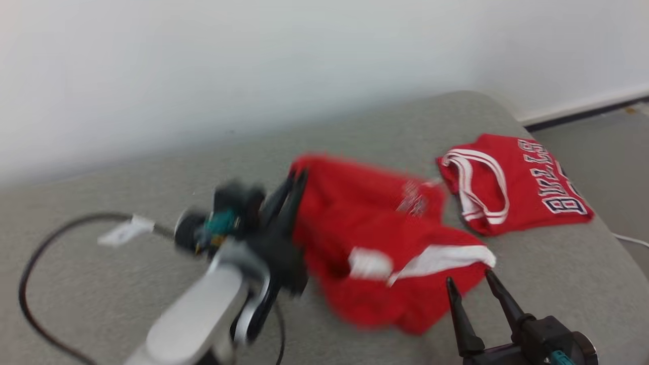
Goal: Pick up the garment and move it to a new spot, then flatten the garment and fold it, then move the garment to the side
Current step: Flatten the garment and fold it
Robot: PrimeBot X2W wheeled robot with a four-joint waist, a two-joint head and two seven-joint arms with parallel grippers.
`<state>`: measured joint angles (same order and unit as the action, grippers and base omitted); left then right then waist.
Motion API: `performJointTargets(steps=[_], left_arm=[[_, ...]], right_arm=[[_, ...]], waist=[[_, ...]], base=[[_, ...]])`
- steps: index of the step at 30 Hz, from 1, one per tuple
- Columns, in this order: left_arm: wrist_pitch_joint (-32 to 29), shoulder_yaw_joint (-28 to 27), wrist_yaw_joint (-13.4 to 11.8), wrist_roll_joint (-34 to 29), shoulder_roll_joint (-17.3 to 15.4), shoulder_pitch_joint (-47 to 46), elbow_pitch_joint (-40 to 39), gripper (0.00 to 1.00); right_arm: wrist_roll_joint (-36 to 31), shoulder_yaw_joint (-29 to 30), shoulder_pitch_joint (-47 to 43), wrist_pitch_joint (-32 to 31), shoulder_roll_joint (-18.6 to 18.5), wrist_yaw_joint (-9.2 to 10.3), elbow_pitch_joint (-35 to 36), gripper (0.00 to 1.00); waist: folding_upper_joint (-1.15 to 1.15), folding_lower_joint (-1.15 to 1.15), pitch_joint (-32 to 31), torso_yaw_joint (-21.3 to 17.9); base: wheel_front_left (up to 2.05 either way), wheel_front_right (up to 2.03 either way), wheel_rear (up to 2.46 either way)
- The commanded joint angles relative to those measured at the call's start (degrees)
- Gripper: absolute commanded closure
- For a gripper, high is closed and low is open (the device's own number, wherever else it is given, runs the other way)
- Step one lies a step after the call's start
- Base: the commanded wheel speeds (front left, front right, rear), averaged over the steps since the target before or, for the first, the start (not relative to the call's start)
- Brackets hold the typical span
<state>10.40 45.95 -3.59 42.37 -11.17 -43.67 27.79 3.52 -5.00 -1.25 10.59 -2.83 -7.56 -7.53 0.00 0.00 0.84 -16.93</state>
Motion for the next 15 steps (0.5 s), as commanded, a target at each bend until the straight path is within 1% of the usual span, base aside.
performJointTargets(steps=[1, 3, 5, 7, 10, 15], left_arm=[[-0.54, -0.04, -0.36, 1.25, -0.73, 3.40, -0.62, 1.00], [-1.42, -0.20, -0.98, 2.69, -3.17, 8.43, -1.47, 1.00], [-1.01, -0.92, -1.53, 4.02, -5.16, 12.16, -1.27, 1.00], [-0.08, -1.69, -1.93, 5.09, -6.05, 14.49, -0.07, 1.00], [0.85, -2.59, -1.75, 5.81, -6.05, 15.56, 2.55, 1.00], [1.88, -3.53, -1.09, 5.87, -5.41, 12.42, 9.38, 1.00]], right_arm=[[0.02, 0.09, -0.62, -0.13, -0.10, 0.13, 0.45, 0.00], [0.07, 0.18, -0.91, -0.31, -0.05, 0.12, 0.69, 0.00], [0.00, 0.16, -1.02, -0.40, -0.05, 0.12, 1.02, 0.00], [0.02, -0.12, -0.75, -0.49, -0.06, 0.12, 1.02, 0.00], [0.28, -0.75, -0.21, -0.66, -0.06, 0.12, 1.04, 0.00], [0.29, -1.75, 0.51, -0.83, -0.06, 0.13, 0.57, 0.00]], waist=[[0.00, 0.00, -1.26, 4.88], [0.00, 0.00, -1.22, 6.71], [0.00, 0.00, -1.18, 8.46], [0.00, 0.00, -1.21, 9.83], [0.00, 0.00, -1.32, 11.32], [0.00, 0.00, -1.65, 11.89]], base=[[0.00, 0.00, 0.00], [0.00, 0.00, 0.00], [0.00, 0.00, 0.00], [0.00, 0.00, 0.00], [0.00, 0.00, 0.00], [0.00, 0.00, 0.00]])
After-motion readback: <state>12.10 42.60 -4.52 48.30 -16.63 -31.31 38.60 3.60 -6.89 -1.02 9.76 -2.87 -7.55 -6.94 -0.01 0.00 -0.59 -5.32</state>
